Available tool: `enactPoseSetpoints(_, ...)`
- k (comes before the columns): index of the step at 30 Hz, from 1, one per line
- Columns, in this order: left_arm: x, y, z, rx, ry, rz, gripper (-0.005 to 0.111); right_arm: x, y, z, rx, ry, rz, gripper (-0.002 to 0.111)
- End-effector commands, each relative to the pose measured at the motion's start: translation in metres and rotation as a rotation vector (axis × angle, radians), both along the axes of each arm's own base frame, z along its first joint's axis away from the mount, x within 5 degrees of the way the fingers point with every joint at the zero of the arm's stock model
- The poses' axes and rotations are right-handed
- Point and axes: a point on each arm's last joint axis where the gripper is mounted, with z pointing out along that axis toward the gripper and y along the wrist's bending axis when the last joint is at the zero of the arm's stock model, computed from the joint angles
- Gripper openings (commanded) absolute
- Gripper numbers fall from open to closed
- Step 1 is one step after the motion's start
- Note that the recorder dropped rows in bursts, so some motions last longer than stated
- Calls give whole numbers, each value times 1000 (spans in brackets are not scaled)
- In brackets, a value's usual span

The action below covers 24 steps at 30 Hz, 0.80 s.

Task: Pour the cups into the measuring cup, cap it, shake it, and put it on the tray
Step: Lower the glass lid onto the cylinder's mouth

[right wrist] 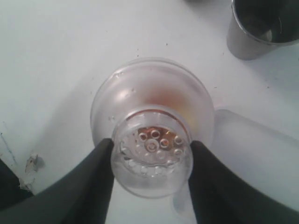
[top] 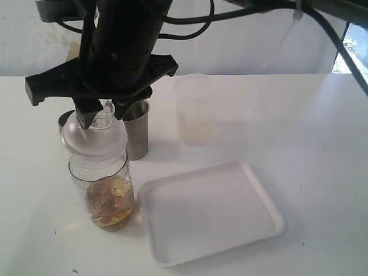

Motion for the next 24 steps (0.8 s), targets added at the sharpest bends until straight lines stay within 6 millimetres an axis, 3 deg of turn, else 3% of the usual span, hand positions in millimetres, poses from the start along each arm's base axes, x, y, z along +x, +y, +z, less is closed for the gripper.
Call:
enactPoseSetpoints(1, 0, 0, 0, 5, -12, -6, 0, -1, -1, 5, 3, -19, 1, 0)
enactPoseSetpoints(16, 0, 0, 0, 5, -12, -6, 0, -2, -3, -2, -13, 7, -11, 0)
enactPoseSetpoints(24, 0, 0, 0, 5, -12, -6, 0, -6, -9, 5, -16, -17, -14, 0)
